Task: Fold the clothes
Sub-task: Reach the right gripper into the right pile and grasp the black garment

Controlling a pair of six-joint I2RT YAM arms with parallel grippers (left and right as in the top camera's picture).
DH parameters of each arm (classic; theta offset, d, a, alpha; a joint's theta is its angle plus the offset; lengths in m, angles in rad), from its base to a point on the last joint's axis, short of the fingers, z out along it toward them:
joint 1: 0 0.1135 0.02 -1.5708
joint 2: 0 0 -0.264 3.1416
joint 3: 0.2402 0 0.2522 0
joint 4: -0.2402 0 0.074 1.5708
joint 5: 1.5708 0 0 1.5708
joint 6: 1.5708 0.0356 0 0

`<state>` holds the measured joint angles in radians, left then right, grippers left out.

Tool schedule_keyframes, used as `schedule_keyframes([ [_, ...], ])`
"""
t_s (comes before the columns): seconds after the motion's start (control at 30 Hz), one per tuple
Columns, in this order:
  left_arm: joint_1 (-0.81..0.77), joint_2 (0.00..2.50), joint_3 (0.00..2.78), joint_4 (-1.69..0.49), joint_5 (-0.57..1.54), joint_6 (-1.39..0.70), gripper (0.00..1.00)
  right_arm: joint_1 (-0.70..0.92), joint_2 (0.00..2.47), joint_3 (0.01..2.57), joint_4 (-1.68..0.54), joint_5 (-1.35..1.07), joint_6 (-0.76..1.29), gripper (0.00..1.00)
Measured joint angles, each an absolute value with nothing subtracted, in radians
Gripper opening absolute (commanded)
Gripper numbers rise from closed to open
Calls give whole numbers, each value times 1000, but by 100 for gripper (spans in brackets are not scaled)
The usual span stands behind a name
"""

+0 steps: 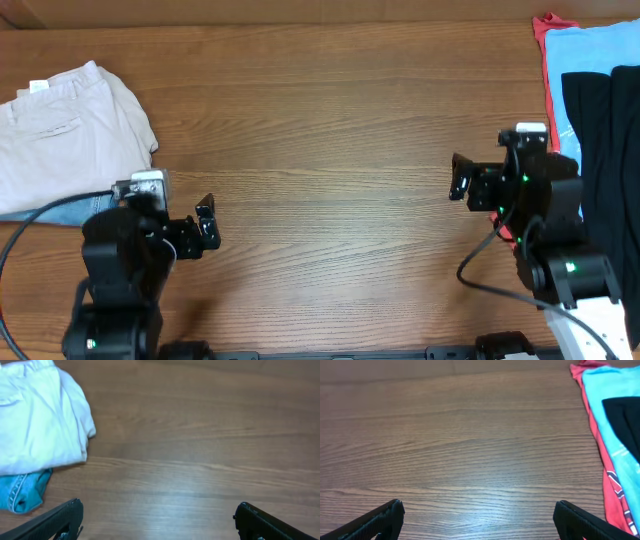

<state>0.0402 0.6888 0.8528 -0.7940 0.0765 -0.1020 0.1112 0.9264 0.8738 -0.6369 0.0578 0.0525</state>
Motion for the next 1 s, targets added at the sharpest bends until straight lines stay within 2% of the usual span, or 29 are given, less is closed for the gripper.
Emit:
schedule_keyframes([
  [0.2, 40, 714, 861, -801, 80, -101, 100, 79, 978, 876, -660, 194, 160, 100],
  [0.33, 40, 714, 861, -802, 83, -101, 100, -35, 1033, 878, -724, 329, 304, 89],
  [0.47, 40, 714, 861, -802, 83, -101, 100, -167, 1131, 881, -818, 390, 464, 94],
  [0.6, 40, 714, 861, -802, 83, -101, 100, -294, 1262, 881, -865, 412, 604, 93],
  [1.0, 40, 714, 861, -806, 83, -101, 100, -519, 1509, 881, -830, 406, 717, 84],
])
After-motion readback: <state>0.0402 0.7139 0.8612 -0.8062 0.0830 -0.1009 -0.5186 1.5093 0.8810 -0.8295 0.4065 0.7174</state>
